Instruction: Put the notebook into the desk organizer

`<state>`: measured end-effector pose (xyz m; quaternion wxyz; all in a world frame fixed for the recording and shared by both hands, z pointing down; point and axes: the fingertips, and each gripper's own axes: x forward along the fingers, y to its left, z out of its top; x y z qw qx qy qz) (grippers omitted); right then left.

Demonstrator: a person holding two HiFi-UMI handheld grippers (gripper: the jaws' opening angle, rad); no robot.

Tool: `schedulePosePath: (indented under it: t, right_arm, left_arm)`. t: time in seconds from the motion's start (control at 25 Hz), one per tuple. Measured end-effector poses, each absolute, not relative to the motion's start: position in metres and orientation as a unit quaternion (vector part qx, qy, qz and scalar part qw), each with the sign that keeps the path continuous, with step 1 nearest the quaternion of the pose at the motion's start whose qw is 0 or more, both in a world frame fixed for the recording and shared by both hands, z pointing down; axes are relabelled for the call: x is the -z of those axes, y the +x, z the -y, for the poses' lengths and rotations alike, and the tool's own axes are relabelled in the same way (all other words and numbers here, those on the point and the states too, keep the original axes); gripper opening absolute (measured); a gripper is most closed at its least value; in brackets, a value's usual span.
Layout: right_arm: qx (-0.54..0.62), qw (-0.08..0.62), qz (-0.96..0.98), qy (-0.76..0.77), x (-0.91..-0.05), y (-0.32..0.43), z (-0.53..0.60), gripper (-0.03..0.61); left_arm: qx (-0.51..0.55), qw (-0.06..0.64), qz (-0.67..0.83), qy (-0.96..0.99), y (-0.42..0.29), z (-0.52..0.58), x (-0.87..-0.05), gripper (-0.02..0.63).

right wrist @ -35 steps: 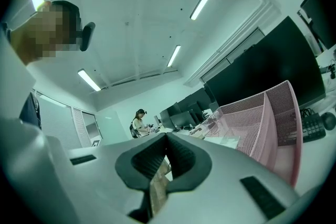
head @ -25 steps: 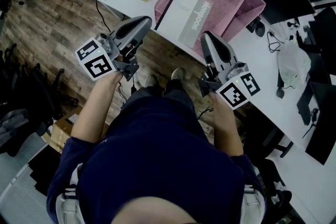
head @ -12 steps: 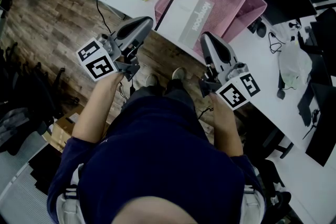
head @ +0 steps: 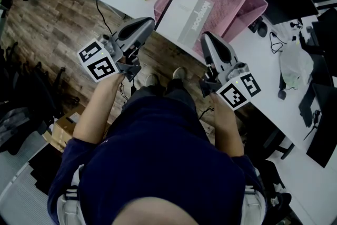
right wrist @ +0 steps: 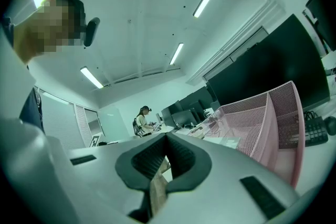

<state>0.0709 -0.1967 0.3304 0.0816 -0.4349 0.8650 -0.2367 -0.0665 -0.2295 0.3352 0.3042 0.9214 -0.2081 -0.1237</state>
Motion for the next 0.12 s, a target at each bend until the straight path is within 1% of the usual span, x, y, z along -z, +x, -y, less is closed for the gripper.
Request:
schedulePosePath:
  t: [0.12]
  right_arm:
    - [0.237,0.080,-0.865,-0.434,-0.3310,0.0721,0.1965,0.005]
  left_arm:
    - [0.123,0.304,0.209,0.922,-0.0644,0.2288,-0.3362,0.031]
